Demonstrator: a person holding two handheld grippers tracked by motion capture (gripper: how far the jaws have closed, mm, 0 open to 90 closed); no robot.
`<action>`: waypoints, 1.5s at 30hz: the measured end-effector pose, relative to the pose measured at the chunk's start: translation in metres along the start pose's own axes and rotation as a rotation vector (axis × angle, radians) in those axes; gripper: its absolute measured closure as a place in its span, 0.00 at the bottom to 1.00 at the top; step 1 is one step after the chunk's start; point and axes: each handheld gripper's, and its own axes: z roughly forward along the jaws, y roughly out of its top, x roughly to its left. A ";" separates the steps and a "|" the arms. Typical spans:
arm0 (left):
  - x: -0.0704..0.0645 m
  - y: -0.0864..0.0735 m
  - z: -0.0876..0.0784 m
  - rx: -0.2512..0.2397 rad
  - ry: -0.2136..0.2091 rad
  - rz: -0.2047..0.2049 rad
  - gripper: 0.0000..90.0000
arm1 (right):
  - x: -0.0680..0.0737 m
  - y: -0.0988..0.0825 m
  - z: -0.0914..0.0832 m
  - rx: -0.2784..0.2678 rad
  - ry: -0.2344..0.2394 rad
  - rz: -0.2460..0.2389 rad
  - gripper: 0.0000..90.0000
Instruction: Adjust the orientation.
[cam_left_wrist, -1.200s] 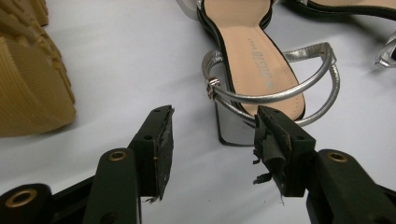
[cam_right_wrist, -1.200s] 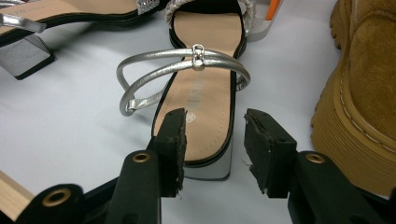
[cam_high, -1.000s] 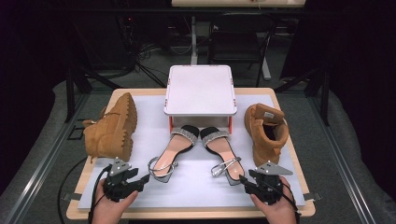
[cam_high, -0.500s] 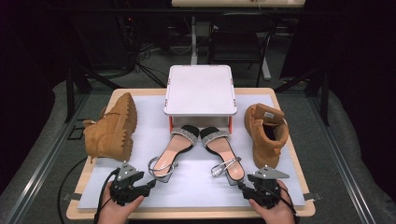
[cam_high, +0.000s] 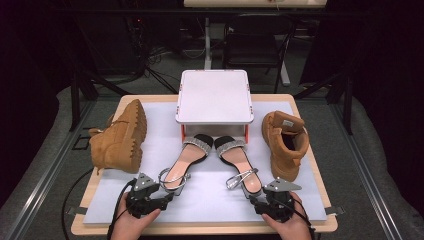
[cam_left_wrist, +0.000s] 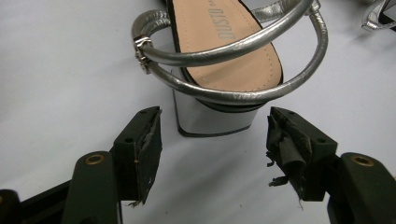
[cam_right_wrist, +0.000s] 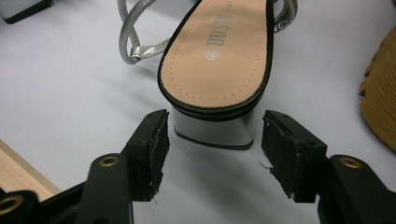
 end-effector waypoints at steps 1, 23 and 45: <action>0.000 0.001 0.002 0.004 -0.001 0.005 0.40 | 0.000 0.000 0.001 -0.002 -0.006 0.002 0.45; -0.004 0.010 0.024 -0.005 -0.006 0.054 0.38 | 0.000 0.005 0.019 -0.009 -0.008 0.007 0.43; -0.005 0.015 0.031 0.004 0.019 0.042 0.41 | 0.006 0.008 0.021 0.002 -0.053 0.037 0.44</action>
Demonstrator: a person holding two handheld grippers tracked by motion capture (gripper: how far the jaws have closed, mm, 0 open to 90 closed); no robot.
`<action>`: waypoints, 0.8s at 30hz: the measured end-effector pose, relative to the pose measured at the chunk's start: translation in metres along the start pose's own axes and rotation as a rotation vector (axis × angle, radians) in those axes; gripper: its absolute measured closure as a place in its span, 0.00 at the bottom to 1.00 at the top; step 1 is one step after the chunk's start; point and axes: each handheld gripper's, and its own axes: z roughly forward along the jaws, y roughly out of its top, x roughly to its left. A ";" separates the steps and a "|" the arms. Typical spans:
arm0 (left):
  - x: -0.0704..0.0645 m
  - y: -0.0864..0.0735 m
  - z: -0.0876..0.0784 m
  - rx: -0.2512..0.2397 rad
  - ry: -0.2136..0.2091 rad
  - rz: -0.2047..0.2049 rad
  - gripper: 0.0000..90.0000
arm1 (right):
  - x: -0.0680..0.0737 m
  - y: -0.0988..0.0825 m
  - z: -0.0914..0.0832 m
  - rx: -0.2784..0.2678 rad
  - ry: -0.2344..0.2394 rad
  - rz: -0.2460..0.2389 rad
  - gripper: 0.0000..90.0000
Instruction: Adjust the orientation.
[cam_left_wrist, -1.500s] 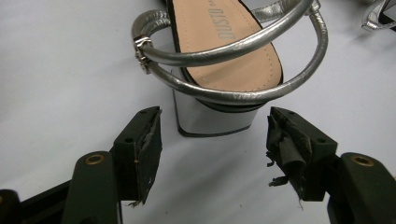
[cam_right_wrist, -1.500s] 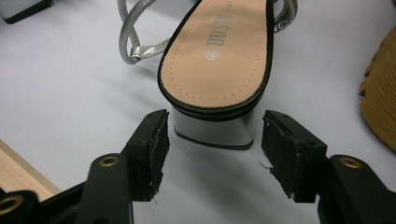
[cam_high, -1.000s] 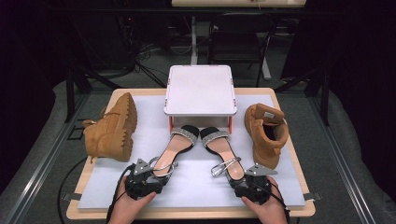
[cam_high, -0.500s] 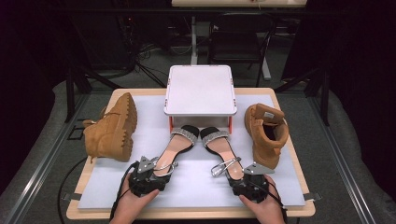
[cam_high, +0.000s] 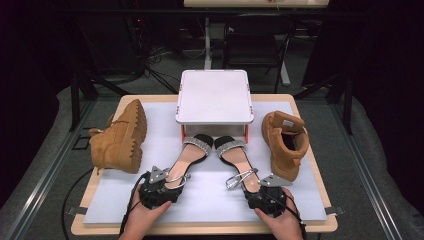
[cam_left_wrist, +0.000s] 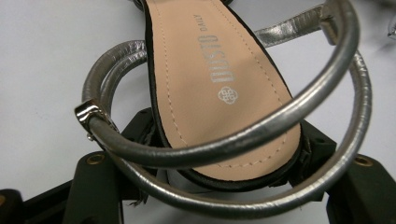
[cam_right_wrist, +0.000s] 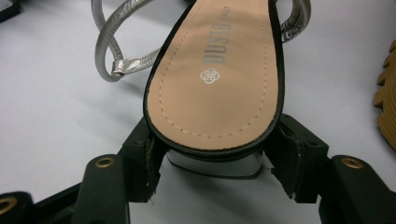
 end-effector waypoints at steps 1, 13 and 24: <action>-0.001 0.000 0.000 0.000 0.004 -0.002 0.41 | 0.001 0.001 0.000 0.006 -0.005 0.002 0.44; -0.011 0.006 0.003 0.028 0.028 -0.021 0.41 | 0.010 0.004 0.004 0.002 -0.024 0.029 0.45; -0.020 0.006 0.005 0.019 0.046 -0.041 0.41 | 0.017 0.002 0.006 -0.019 -0.022 0.047 0.44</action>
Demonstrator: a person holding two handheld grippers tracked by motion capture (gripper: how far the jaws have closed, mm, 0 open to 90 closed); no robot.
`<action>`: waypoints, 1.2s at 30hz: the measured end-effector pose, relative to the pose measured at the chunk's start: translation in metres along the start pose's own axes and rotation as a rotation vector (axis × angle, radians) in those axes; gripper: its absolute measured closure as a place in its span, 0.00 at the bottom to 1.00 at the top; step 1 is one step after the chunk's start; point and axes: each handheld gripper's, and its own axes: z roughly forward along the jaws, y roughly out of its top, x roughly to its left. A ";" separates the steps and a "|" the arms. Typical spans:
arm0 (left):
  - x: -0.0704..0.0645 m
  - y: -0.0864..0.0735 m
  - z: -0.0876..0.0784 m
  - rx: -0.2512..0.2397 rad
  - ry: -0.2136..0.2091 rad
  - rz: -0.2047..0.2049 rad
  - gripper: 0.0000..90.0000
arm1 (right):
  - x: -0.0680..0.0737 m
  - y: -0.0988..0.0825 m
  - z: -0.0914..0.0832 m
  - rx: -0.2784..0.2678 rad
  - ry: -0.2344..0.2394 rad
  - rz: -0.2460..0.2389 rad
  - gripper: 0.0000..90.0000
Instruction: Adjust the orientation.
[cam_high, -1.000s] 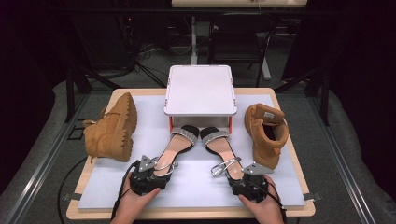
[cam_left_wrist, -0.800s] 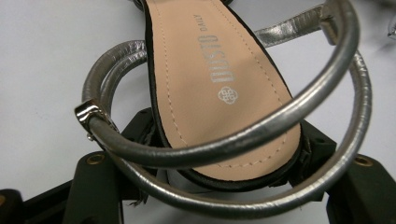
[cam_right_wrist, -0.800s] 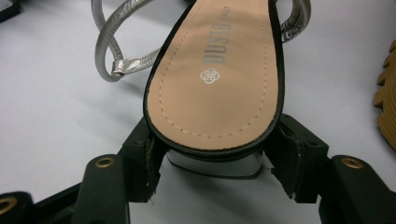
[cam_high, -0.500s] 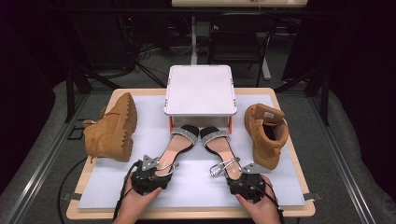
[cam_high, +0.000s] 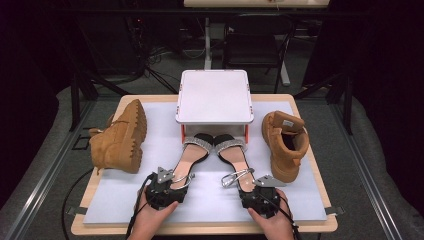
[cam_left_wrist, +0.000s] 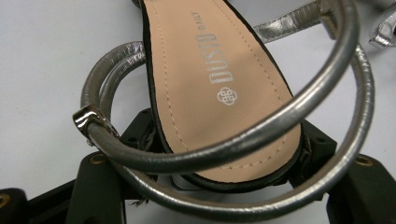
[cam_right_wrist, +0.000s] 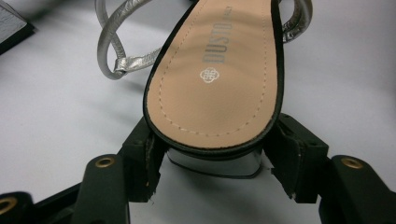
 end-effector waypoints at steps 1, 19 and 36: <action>0.000 0.000 0.000 0.000 0.002 0.003 0.41 | 0.000 0.000 0.000 0.000 0.003 -0.001 0.44; -0.011 0.000 0.002 -0.006 -0.035 0.016 0.39 | 0.009 -0.002 0.001 -0.007 0.045 -0.013 0.43; -0.020 0.004 0.005 0.010 -0.029 0.003 0.39 | 0.015 0.000 0.003 -0.004 0.070 -0.013 0.43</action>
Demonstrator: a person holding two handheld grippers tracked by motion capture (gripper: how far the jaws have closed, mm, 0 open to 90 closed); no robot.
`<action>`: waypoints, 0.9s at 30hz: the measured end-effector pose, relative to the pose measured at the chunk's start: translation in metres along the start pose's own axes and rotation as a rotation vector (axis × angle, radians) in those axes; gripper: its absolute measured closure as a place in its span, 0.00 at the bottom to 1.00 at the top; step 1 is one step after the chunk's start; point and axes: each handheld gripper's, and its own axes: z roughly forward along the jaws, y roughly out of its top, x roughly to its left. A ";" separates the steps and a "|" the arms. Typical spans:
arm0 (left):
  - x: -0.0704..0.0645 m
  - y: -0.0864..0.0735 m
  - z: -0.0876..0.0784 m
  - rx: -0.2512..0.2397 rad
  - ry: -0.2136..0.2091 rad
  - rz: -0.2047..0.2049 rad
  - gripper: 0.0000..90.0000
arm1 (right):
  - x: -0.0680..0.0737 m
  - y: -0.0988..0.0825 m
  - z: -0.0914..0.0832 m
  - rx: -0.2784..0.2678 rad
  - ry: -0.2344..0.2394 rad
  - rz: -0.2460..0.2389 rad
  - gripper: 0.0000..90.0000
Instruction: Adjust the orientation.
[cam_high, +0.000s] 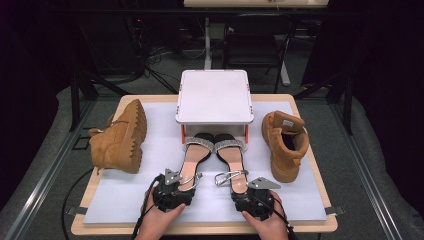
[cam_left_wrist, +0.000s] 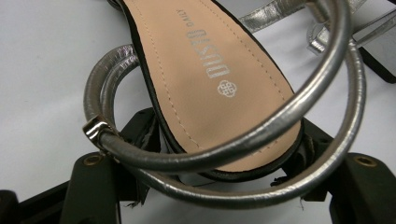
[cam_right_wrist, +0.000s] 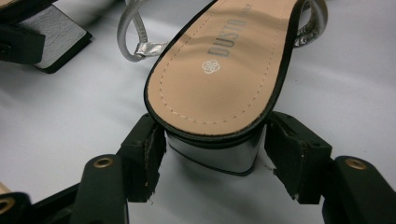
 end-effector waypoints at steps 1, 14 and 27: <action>-0.001 0.000 0.001 -0.004 0.002 -0.004 0.39 | 0.001 0.000 0.000 0.000 0.001 0.005 0.43; -0.009 0.003 0.005 -0.010 0.012 -0.026 0.38 | 0.011 0.003 0.005 0.008 0.007 -0.012 0.43; -0.007 -0.002 0.005 -0.042 -0.003 0.012 0.38 | 0.011 0.000 0.005 -0.007 0.010 -0.027 0.43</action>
